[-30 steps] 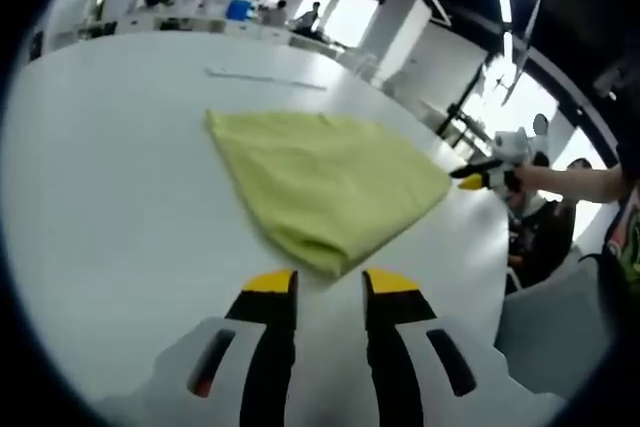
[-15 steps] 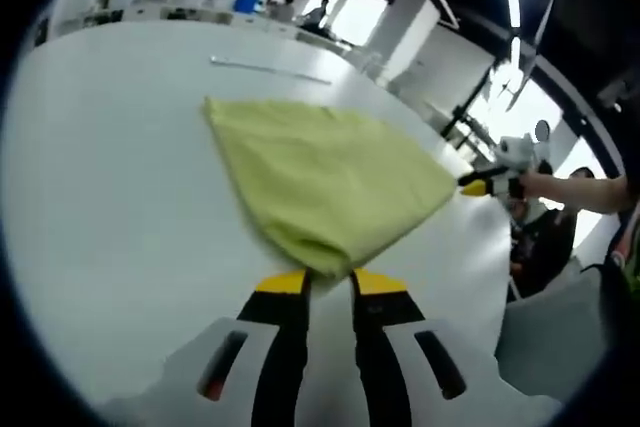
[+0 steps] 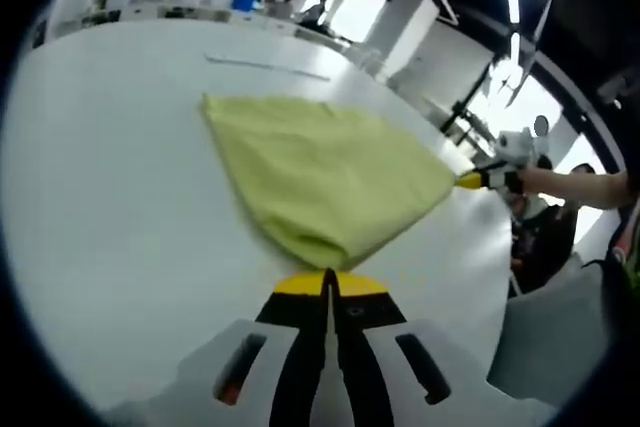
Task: Fold the garment on the visible template until the final outline fits inside the template.
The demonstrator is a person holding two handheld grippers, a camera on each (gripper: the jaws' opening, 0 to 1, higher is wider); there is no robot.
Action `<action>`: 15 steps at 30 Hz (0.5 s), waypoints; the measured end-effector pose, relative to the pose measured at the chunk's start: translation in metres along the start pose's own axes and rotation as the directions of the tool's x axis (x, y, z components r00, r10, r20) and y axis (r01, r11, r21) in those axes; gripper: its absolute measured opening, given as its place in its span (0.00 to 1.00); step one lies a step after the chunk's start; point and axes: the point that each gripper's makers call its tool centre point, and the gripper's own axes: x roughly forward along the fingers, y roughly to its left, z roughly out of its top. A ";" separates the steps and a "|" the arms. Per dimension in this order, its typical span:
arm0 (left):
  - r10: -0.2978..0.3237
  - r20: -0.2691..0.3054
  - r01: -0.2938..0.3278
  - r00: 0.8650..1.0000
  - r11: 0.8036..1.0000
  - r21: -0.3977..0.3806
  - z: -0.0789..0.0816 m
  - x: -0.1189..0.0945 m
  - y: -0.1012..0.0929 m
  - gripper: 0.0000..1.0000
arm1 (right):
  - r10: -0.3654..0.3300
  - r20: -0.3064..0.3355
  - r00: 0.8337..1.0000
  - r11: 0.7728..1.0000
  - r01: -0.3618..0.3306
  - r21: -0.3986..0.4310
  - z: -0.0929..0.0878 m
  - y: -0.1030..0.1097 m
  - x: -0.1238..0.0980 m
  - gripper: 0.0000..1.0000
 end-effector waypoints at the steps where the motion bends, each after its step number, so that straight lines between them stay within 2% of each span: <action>1: -0.004 -0.003 0.004 1.000 1.000 -0.003 0.000 0.000 -0.001 0.00 | 0.000 -0.001 1.000 1.000 0.000 -0.002 0.000 0.000 0.000 0.00; 3: -0.025 -0.012 0.025 1.000 0.999 -0.037 -0.002 0.000 -0.004 0.07 | 0.000 -0.002 1.000 1.000 0.000 -0.004 0.000 0.000 0.000 0.00; 4: -0.015 0.007 0.015 1.000 0.999 -0.035 0.002 0.000 -0.002 0.09 | 0.000 -0.003 1.000 1.000 0.000 -0.005 0.000 0.000 0.000 0.00; 6: -0.011 0.008 0.011 1.000 1.000 -0.028 0.003 0.001 -0.002 0.08 | 0.000 -0.003 1.000 1.000 0.000 -0.005 0.000 0.001 0.001 0.00; 9: -0.014 0.014 0.015 1.000 0.999 -0.040 0.006 0.002 -0.003 0.00 | 0.002 -0.004 1.000 1.000 -0.002 -0.008 0.000 0.001 0.001 0.00; 15: -0.001 0.011 0.002 1.000 0.999 -0.045 0.005 0.001 0.000 0.00 | -0.001 -0.002 1.000 1.000 0.001 -0.007 0.002 0.000 0.000 0.00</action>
